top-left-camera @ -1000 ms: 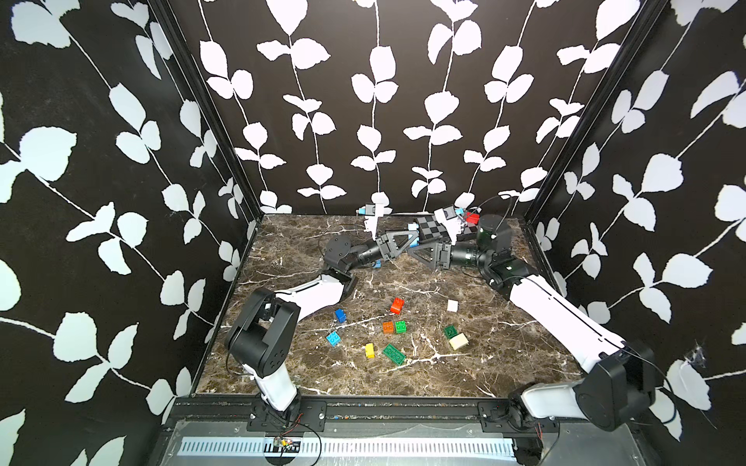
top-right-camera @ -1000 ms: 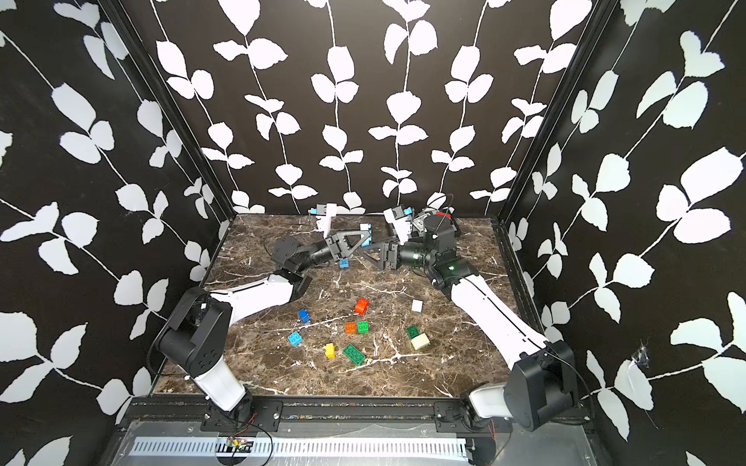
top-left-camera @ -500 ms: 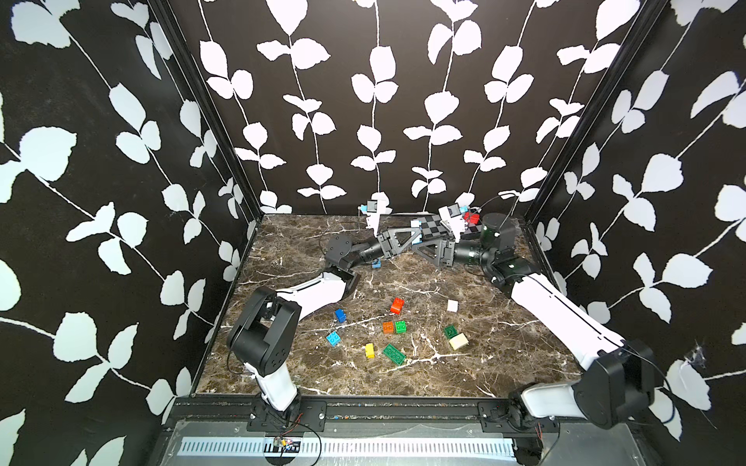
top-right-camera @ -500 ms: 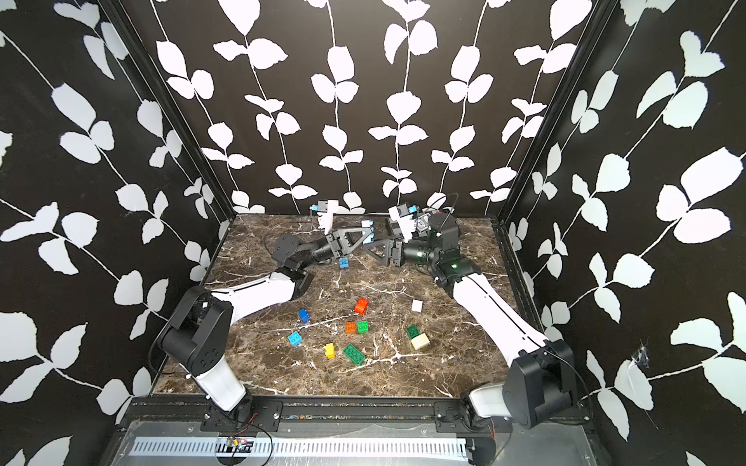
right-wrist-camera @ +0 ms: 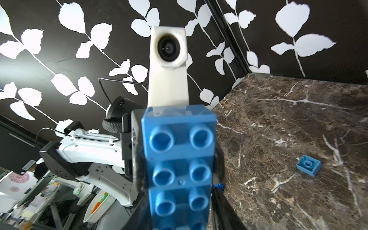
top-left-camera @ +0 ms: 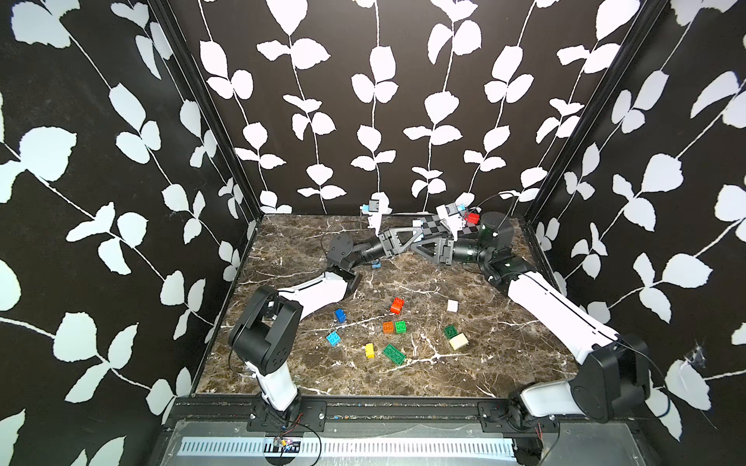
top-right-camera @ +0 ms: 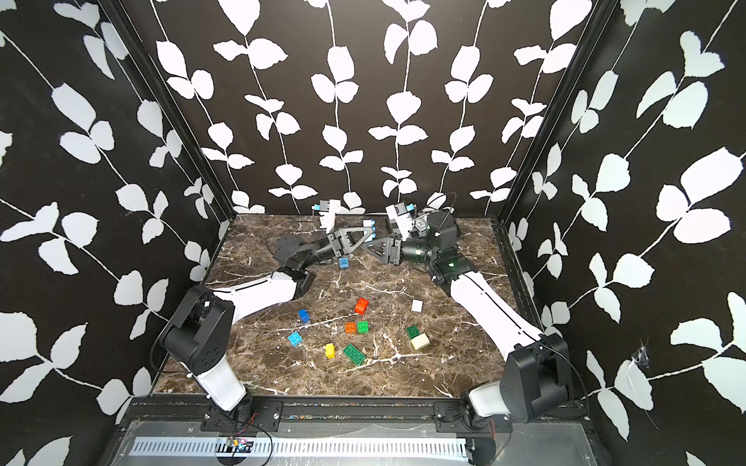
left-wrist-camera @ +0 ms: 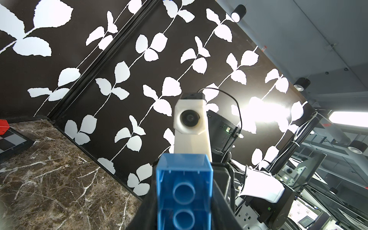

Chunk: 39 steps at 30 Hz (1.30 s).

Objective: Assemble the number 1 with lego
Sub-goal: Place the lego brick at the center of the board.

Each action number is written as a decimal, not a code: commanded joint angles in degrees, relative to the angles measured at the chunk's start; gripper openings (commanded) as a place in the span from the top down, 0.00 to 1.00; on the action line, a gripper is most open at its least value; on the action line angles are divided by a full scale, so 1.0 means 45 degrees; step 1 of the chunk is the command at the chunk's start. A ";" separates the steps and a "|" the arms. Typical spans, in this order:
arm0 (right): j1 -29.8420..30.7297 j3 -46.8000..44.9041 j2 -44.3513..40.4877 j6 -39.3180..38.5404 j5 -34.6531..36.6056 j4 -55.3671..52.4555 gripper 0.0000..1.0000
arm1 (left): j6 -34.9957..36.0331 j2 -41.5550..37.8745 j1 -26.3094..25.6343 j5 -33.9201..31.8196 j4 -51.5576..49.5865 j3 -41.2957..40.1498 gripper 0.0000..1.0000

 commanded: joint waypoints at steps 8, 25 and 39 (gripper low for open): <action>-0.0118 0.0935 0.0107 -0.0108 0.0146 0.0630 0.48 | -0.0957 0.0014 -0.0169 0.0345 0.1196 0.0134 0.90; -0.0303 0.0971 -0.0035 -0.1416 -0.0488 -0.0869 0.80 | 0.1199 -0.0838 -0.0164 -0.0649 -0.0382 -0.0975 0.01; 0.2126 -0.1358 -0.2623 -1.7616 0.7731 -1.3939 0.87 | 0.6590 -0.6521 0.0583 -0.9927 -0.9025 -0.5556 0.01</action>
